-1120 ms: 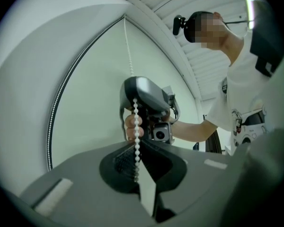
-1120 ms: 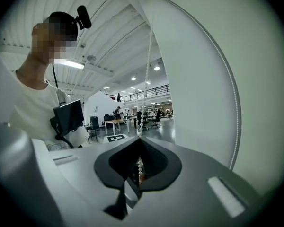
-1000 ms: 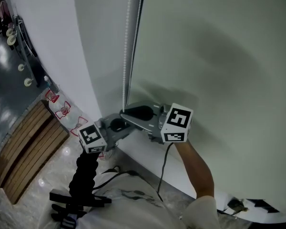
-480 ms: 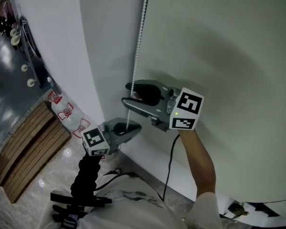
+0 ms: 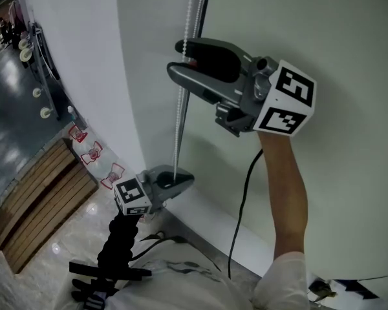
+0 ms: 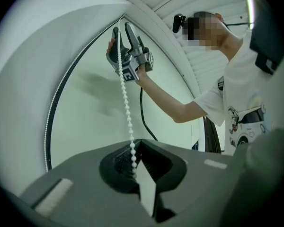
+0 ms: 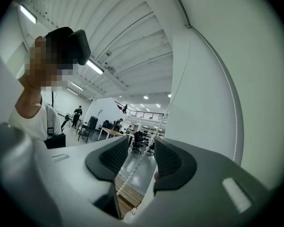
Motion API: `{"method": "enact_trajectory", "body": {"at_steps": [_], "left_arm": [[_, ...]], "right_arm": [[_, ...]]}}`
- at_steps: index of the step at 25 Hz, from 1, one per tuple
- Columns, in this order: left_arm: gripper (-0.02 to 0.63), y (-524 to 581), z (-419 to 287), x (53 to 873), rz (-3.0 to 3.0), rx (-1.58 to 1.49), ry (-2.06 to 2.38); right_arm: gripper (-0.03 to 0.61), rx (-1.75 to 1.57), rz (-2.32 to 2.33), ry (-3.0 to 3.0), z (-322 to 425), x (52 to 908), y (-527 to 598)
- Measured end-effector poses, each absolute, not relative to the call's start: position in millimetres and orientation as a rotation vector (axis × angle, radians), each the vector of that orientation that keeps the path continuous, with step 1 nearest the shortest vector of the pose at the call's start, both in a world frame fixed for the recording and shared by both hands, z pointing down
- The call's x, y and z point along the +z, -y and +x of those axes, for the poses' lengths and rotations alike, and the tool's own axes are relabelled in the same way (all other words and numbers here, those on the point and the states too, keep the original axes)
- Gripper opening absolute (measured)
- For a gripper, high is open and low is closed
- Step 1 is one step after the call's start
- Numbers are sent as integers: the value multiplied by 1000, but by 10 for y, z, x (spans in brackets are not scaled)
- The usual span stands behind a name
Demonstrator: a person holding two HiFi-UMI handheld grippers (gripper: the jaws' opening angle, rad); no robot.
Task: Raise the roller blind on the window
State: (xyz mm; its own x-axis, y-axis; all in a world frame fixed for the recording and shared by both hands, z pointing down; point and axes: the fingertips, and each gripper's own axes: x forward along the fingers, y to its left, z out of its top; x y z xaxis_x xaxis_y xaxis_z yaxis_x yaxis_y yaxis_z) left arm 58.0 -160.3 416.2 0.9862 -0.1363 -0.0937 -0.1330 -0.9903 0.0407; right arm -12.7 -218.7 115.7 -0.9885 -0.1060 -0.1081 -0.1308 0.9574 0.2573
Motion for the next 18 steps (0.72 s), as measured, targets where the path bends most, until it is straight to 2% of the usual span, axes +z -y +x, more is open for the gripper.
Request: {"method": "enact_trajectory", "body": {"at_steps": [8, 13, 18], "left_arm": [[-2, 1598, 576, 4184, 3088, -146, 214], [-2, 1590, 581, 4184, 3085, -140, 208], [-2, 1595, 575, 4178, 3087, -144, 212]], "right_arm": [[153, 469, -185, -2966, -112, 783, 2169], [21, 450, -227, -2934, -75, 708, 2167], [17, 286, -214, -2952, -79, 733, 2188]]}}
